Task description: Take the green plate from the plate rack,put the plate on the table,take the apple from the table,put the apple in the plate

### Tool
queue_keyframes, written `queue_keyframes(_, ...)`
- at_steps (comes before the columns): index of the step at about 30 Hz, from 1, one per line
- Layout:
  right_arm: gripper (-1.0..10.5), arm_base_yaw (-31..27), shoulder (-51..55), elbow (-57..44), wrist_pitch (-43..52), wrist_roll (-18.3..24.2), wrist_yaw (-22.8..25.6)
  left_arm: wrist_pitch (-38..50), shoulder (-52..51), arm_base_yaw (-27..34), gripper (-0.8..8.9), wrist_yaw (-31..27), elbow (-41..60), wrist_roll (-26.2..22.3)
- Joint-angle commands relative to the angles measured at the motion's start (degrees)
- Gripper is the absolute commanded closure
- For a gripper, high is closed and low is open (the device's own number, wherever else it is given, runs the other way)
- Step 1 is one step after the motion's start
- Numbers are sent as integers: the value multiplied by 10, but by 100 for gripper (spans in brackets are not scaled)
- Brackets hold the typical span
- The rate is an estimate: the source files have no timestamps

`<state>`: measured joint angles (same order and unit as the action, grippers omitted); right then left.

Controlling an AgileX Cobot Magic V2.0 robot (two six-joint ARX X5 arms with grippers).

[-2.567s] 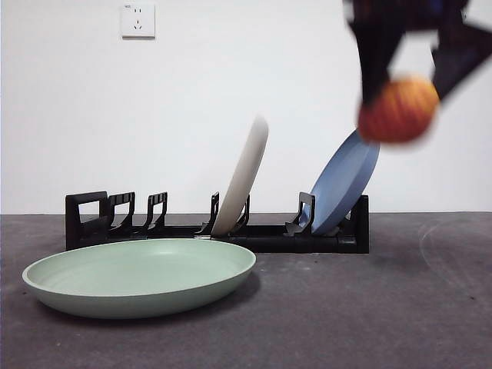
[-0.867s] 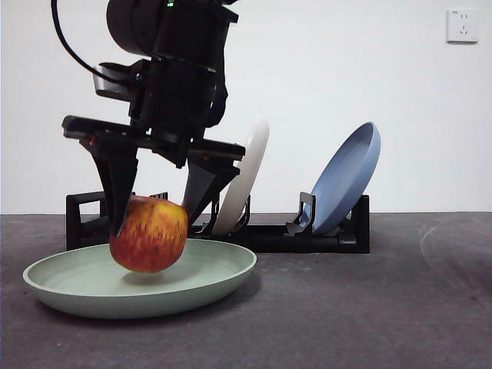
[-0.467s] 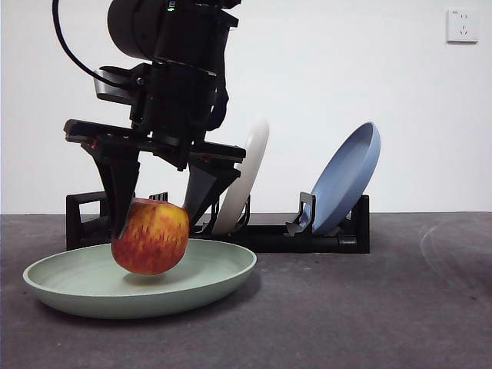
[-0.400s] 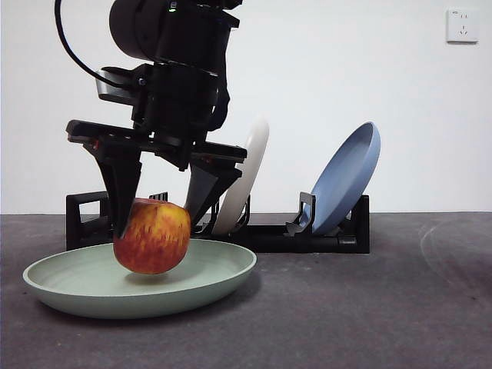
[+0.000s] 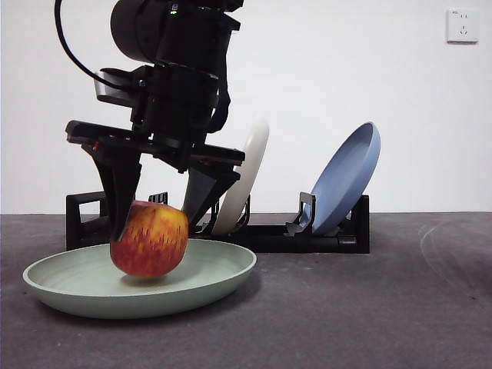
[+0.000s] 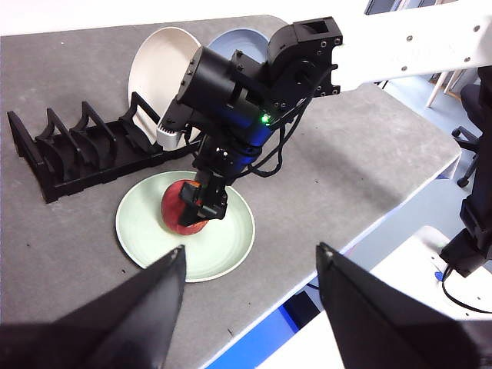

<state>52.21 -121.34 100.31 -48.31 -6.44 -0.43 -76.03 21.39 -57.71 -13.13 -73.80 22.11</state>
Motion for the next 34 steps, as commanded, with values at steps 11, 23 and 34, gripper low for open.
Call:
queue_keyframes(11, 940, -2, -14, -2, 2, 7, -2, 2, 0, -2, 530, 2, 1, 5)
queue_keyframes(23, 716, -2, -14, -2, -2, 6, -11, 2, 0, -2, 530, 13, 1, 8)
queue_keyframes(34, 526, -2, -14, -2, -13, 6, -12, 2, 0, -2, 530, 13, 1, 9)
